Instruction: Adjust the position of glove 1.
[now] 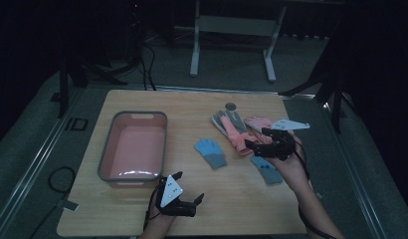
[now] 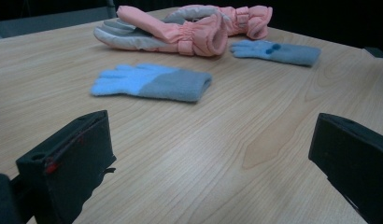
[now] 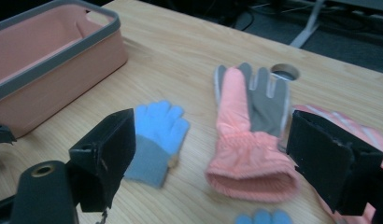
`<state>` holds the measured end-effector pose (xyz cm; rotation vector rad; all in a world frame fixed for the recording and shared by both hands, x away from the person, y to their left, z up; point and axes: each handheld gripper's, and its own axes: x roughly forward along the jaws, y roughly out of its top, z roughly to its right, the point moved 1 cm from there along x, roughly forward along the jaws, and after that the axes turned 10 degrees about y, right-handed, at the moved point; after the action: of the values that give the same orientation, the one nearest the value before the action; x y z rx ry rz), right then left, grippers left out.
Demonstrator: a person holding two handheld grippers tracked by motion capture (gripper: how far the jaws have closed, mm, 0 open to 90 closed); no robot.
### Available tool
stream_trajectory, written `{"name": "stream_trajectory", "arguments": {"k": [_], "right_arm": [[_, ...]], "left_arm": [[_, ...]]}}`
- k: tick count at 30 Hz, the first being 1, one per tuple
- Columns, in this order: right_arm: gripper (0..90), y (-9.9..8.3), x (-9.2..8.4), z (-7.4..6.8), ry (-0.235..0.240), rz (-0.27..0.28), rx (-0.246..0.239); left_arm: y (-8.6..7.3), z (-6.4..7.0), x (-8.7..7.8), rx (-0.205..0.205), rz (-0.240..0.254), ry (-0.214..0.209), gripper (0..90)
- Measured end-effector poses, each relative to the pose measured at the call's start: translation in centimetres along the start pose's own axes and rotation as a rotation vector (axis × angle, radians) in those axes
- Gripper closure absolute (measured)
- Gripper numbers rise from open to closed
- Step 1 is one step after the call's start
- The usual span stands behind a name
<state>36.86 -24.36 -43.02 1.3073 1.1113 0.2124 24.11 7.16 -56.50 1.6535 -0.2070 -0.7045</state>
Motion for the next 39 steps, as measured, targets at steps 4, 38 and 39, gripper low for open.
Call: {"name": "stream_trajectory", "arguments": {"k": [4, 38, 39], "right_arm": [[17.6, 0.2, 2.4, 0.0, 0.05, -0.051, -0.001], [62.1, -3.3, 16.1, -1.5, 0.169, -0.279, -0.122], [62.1, -3.4, 16.3, -1.3, 0.171, -0.286, -0.117]], "left_arm": [[0.0, 0.0, 0.0, -0.001, 0.0, 0.0, 0.0], [0.0, -0.1, -0.1, -0.005, 0.008, -0.011, 0.0], [0.0, -0.1, -0.1, -0.005, 0.008, -0.011, 0.0]]}}
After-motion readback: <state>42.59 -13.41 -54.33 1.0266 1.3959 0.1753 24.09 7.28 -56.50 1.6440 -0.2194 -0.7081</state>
